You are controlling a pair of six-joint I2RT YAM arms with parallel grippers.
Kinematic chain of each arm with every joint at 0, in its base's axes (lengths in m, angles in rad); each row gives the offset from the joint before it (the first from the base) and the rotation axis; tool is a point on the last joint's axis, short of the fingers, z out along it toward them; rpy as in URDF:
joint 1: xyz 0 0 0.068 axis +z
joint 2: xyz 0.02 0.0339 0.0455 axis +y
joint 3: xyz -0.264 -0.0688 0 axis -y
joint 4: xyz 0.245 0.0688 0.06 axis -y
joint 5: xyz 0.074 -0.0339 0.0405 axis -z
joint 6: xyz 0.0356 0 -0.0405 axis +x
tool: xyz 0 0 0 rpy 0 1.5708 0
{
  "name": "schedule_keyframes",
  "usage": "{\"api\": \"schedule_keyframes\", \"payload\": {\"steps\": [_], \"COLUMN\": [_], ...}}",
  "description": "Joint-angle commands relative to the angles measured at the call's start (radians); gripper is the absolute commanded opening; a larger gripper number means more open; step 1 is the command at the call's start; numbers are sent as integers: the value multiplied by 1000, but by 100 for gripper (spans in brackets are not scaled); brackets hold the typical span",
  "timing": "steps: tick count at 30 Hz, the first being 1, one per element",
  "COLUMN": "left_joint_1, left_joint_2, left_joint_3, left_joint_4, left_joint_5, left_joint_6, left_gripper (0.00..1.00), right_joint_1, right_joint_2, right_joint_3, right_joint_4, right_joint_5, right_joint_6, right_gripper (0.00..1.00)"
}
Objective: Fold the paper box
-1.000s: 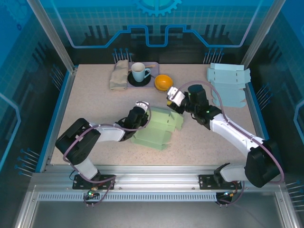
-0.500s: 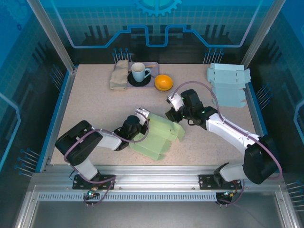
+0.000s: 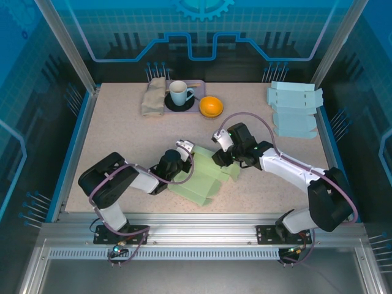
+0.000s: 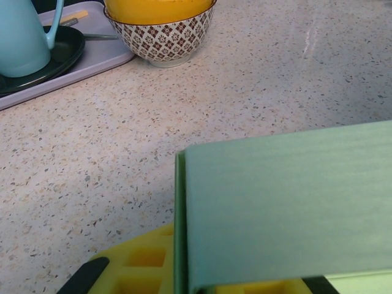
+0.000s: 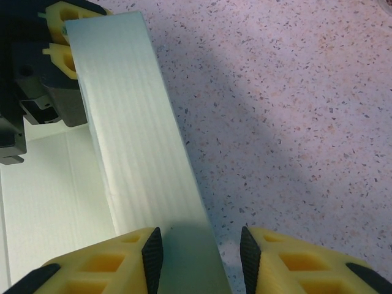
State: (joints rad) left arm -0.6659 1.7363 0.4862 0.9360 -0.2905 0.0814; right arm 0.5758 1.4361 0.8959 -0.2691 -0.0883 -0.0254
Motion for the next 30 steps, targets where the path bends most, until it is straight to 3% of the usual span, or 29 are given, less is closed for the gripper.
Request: {"api": "schedule_keyframes", "payload": {"steps": [1, 9, 18, 23, 26, 30], "left_joint_1": [-13, -12, -12, -14, -14, -15], "left_joint_2": [39, 75, 117, 121, 106, 60], "left_joint_3": [-4, 30, 71, 95, 99, 151], "left_joint_4": [-30, -84, -141, -209, -234, -377], "left_joint_5": [35, 10, -192, -249, -230, -231], "left_joint_6": [-1, -16, -27, -64, -84, -174], "left_gripper": [15, 24, 0, 0, 0, 0], "right_joint_1": [8, 1, -19, -21, -22, -21], "right_joint_2": [52, 65, 60, 30, -12, -67], "right_joint_3": [2, 14, 19, 4, 9, 63], "right_joint_4": [-43, -59, -61, -27, -15, -69], "right_joint_5": [-11, -18, -9, 30, 34, 59], "right_joint_6": [0, -16, -8, 13, 35, 75], "right_gripper": [41, 40, 39, 39, 41, 43]}}
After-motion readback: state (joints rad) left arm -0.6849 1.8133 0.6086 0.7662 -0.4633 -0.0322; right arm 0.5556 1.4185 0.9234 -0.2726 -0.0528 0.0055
